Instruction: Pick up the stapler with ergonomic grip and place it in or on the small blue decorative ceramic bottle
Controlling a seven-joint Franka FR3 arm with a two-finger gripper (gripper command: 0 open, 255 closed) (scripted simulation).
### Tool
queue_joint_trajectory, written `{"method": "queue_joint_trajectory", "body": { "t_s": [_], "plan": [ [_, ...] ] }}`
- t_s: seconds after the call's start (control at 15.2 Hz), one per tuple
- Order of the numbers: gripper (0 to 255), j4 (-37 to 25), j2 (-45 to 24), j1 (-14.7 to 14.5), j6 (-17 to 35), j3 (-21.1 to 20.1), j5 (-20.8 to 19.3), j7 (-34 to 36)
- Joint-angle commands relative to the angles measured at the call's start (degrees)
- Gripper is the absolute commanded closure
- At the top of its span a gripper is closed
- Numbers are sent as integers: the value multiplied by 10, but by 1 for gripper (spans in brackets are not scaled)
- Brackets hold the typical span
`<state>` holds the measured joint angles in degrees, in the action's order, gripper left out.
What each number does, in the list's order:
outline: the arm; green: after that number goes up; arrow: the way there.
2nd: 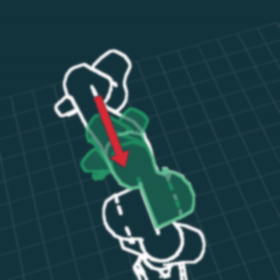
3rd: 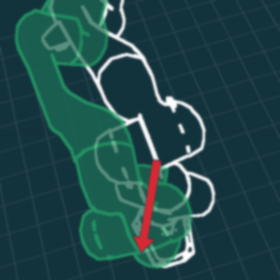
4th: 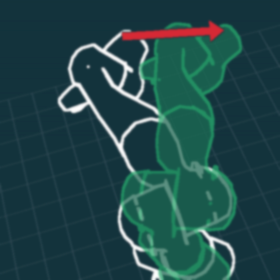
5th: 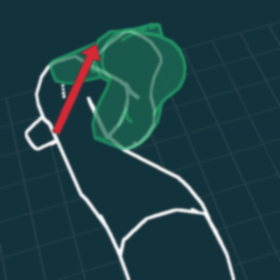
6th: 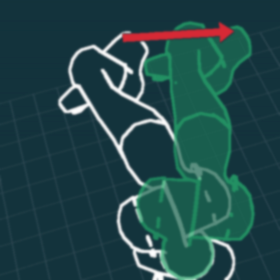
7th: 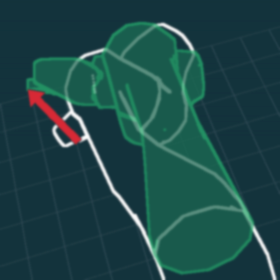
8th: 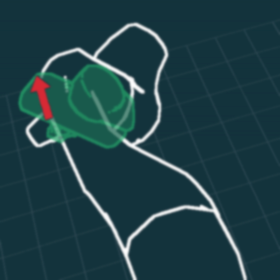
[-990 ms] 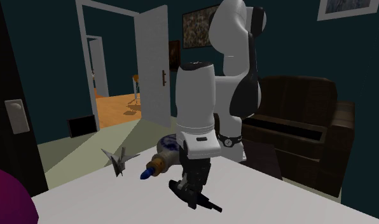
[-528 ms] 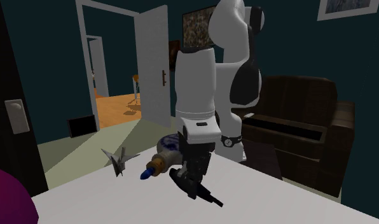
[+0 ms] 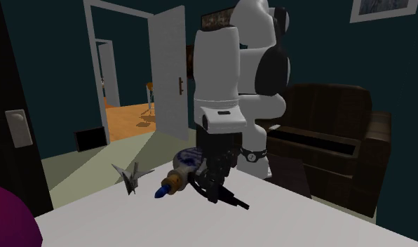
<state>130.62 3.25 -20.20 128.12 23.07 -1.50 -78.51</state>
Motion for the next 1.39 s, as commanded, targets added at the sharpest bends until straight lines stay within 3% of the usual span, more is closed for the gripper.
{"method": "queue_joint_trajectory", "body": {
  "t_s": [0.0, 1.32],
  "plan": [
    [255, -8, 8, 1, -15, 0, -4, 1],
    [255, -110, 65, -1, -171, -10, -23, 18]
  ]
}}
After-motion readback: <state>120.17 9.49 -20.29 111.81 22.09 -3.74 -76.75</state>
